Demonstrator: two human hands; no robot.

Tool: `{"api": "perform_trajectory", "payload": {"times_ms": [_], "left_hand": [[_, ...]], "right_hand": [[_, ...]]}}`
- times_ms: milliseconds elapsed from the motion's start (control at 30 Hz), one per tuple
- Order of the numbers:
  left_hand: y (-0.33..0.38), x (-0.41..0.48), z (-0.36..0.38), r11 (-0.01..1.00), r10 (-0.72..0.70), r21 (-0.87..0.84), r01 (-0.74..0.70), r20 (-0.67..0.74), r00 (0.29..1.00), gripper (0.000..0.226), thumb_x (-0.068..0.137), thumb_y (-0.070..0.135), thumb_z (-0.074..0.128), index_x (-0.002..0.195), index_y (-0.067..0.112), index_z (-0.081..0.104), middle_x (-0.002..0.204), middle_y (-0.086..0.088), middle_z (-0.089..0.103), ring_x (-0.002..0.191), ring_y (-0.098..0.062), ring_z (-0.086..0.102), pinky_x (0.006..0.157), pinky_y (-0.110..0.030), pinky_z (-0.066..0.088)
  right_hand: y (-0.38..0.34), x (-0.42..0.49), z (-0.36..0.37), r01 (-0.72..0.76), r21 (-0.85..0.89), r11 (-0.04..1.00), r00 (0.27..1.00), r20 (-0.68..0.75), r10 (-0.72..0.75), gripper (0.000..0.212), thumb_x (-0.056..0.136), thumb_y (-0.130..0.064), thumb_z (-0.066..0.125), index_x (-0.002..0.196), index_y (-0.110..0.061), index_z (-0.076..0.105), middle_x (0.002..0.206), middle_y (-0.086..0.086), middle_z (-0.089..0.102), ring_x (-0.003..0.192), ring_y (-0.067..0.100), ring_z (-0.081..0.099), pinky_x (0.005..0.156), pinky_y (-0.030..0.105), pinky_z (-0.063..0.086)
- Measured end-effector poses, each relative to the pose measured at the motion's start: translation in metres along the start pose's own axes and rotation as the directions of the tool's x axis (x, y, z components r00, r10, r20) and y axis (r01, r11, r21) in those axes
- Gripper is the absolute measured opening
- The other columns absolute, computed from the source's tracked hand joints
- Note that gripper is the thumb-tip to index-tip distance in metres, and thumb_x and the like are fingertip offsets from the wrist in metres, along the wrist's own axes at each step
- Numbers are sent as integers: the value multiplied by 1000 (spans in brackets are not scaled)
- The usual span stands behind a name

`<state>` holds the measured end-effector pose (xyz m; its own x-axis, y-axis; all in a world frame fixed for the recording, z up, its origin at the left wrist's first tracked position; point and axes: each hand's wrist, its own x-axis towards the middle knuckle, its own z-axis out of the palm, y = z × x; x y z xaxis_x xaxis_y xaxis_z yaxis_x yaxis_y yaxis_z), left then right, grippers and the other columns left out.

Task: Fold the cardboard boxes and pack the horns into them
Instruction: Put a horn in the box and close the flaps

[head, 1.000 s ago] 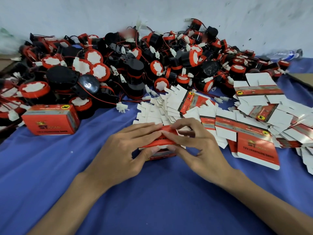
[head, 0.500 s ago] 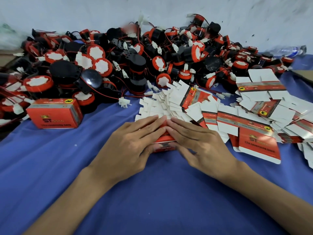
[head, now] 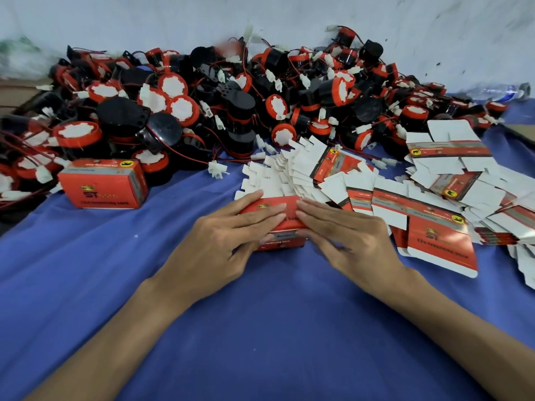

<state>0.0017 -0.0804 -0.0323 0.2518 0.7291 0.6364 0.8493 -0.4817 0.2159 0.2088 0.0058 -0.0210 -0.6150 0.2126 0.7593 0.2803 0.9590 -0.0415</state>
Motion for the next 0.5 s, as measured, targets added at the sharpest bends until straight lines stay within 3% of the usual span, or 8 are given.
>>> {"api": "perform_trajectory", "payload": {"times_ms": [167,300,433,500], "left_hand": [[1,2,-1,995,98,32,-98,-27,995,30,92,12,52,119,10,66,125,1,63,126,-27,53,98,-47,50],[-1,5,-3,989,135,65,-132,-39,990,27,89,13,58,114,12,70,122,3,64,124,-23,55,102,-58,43],[2,3,-1,991,127,56,-120,-124,984,22,90,11,57,106,8,73,114,-1,67,115,-24,61,95,-42,53],[0,2,-3,998,29,-42,-38,-201,979,19,88,11,60,98,3,74,108,-3,68,105,-23,66,92,-30,53]], "right_hand": [[2,-7,0,61,-30,998,998,16,-60,17,82,-7,75,98,1,75,110,11,69,106,23,66,81,38,59],[2,-7,-1,112,-78,991,994,-7,-113,15,82,-5,76,96,-1,76,110,9,70,105,21,67,74,37,60],[-1,-5,0,156,-45,987,987,-23,-157,14,79,-2,76,94,-1,76,108,9,70,103,21,68,68,36,59],[-3,-4,3,138,-4,990,990,-10,-138,17,79,-1,77,96,-1,75,109,9,70,104,21,67,72,37,60]]}}
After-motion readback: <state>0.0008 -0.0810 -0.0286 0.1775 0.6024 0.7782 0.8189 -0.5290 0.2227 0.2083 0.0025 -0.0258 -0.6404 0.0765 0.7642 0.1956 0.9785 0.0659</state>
